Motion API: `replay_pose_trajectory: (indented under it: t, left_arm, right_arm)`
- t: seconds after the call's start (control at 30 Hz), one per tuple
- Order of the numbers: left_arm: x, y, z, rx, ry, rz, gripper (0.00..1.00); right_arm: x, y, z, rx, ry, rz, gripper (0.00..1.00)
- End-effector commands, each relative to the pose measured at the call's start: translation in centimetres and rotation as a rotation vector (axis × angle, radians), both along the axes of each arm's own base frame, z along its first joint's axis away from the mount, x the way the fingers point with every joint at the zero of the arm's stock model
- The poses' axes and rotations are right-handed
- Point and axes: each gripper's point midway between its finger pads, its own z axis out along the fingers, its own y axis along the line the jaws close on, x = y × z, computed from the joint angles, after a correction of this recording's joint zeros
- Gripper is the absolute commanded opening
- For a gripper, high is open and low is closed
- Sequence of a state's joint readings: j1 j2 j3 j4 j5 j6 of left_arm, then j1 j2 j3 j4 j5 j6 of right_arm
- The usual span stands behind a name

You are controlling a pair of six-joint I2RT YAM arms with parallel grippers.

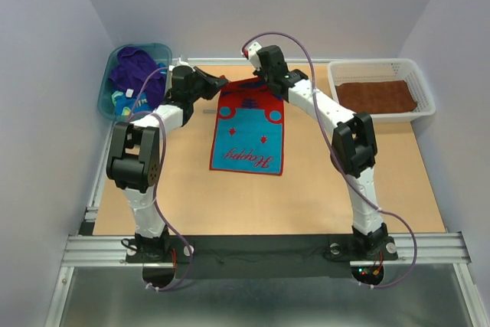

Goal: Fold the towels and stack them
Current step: Fold the towel

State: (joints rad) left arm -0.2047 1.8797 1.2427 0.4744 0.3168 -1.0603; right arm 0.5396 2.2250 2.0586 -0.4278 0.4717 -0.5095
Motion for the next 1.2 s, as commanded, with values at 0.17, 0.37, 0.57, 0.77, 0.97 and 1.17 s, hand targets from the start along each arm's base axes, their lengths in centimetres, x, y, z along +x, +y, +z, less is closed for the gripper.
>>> replay_pose_trajectory:
  t: [0.17, 0.37, 0.57, 0.77, 0.97, 1.17]
  left_arm:
    - [-2.6, 6.4, 4.0, 0.029, -0.105, 0.192, 0.0]
    - [-6.5, 7.0, 2.3, 0.008, -0.062, 0.205, 0.0]
    - [-10.4, 7.9, 0.7, 0.007, -0.042, 0.23, 0.0]
    - [-13.7, 8.1, -2.4, 0.017, 0.013, 0.217, 0.0]
    - [-16.9, 8.3, -6.1, 0.042, 0.082, 0.199, 0.0]
    - [-19.4, 8.6, -9.7, 0.074, 0.155, 0.187, 0.0]
  right_arm:
    - [-3.8, -9.4, 2.0, -0.111, 0.006, -0.179, 0.01]
    - [-7.5, -10.1, 1.0, -0.107, 0.046, -0.18, 0.0]
    - [-10.4, -9.5, 0.8, -0.096, 0.058, -0.157, 0.0]
    - [-14.3, -8.7, -2.5, -0.115, 0.136, -0.128, 0.0]
    - [-17.0, -8.7, -4.8, -0.06, 0.208, -0.149, 0.0]
    - [-19.4, -8.6, -7.8, -0.026, 0.309, -0.15, 0.0]
